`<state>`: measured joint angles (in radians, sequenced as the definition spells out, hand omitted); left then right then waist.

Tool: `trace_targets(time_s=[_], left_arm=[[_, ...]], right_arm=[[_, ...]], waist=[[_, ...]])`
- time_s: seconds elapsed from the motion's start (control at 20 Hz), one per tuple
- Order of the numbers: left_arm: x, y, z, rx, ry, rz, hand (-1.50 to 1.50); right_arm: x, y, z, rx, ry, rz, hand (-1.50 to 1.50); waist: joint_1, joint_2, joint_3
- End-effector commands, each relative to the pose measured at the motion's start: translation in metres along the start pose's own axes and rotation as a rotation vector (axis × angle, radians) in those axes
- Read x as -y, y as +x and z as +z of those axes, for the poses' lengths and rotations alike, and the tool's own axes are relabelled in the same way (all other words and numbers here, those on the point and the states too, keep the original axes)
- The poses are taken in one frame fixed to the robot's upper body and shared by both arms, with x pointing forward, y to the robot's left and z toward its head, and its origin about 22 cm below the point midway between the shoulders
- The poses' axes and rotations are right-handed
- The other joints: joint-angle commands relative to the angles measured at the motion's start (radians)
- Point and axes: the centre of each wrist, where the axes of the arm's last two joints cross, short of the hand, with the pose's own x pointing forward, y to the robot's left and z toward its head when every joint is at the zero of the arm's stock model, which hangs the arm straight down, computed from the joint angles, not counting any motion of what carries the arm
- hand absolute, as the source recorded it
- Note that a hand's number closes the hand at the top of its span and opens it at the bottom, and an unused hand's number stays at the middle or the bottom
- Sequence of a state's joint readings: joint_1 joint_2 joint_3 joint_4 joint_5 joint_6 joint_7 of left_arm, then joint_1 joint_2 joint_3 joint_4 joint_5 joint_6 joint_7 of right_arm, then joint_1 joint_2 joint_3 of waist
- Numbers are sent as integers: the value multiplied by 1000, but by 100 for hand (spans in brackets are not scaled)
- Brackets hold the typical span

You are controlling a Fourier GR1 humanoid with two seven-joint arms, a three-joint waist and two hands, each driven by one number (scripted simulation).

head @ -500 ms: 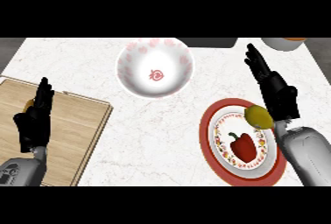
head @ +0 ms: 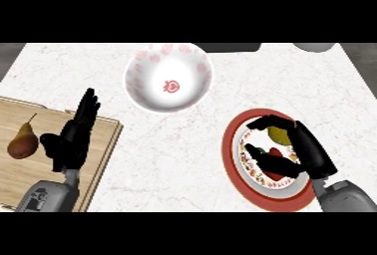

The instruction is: Pick the bell pepper from the plate and place it in the bowl

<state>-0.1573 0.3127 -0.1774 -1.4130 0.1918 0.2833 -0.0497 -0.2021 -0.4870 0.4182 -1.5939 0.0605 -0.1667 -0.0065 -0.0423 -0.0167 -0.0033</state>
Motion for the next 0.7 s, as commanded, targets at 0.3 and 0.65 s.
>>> trace_targets(time_s=[0.3,0.65], left_arm=[[25,16,7,0,-93,42,0],[26,24,3,9,-119,44,0]], right_arm=[[-9,-8,95,295,-258,-153,-150],[33,56,104,118,-304,44,-150]], waist=[[23,12,4],[32,14,1]])
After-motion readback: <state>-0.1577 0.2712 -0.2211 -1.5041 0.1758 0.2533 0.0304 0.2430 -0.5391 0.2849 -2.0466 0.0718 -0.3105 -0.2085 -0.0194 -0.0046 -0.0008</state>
